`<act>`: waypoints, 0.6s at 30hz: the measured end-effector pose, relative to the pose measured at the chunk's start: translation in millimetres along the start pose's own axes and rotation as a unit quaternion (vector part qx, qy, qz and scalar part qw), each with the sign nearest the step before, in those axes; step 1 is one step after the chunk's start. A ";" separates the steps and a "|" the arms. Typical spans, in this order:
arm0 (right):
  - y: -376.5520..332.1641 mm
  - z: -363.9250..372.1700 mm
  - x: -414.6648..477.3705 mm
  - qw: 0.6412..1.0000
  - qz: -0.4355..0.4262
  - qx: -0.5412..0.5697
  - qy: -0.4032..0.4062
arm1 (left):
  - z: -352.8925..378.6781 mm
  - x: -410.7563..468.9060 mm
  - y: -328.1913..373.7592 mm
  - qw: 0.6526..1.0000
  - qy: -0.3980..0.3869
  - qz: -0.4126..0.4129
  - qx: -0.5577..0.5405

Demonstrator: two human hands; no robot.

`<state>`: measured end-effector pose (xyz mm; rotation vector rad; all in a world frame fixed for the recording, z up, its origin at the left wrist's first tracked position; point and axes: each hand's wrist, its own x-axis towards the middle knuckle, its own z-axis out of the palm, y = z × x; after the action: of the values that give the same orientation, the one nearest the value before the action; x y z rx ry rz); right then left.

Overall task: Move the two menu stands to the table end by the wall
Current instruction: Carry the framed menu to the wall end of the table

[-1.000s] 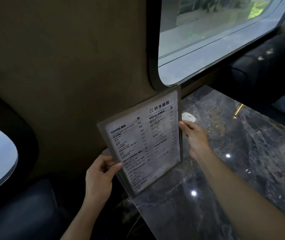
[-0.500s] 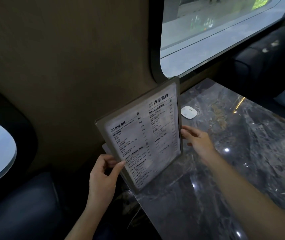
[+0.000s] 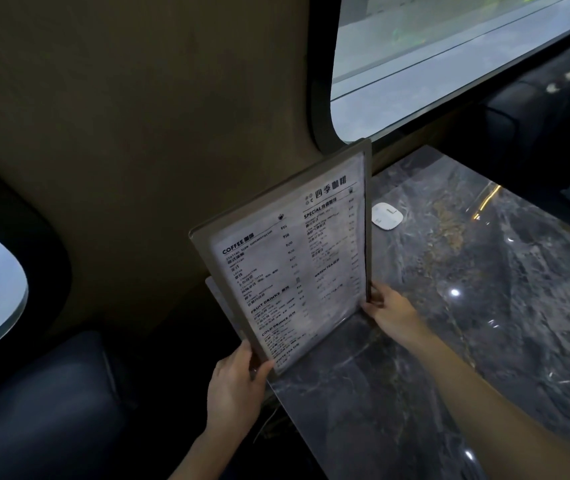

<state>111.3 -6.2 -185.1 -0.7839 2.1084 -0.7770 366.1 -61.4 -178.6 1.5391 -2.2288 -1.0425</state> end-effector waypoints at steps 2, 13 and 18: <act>-0.9 1.9 0.6 1.000 0.010 0.009 0.000 | 2.7 -0.5 0.6 1.000 0.008 -0.009 0.000; -9.9 17.7 21.1 0.999 0.014 0.031 0.001 | -11.4 22.6 2.8 0.999 0.030 -0.037 -0.014; -19.4 27.9 31.9 0.998 0.018 0.063 -0.001 | -17.4 34.2 2.0 0.998 0.042 -0.045 -0.019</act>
<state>121.9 -49.3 -199.7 -0.6773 2.0445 -0.8801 360.0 -98.7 -171.3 1.6490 -2.0902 -1.0174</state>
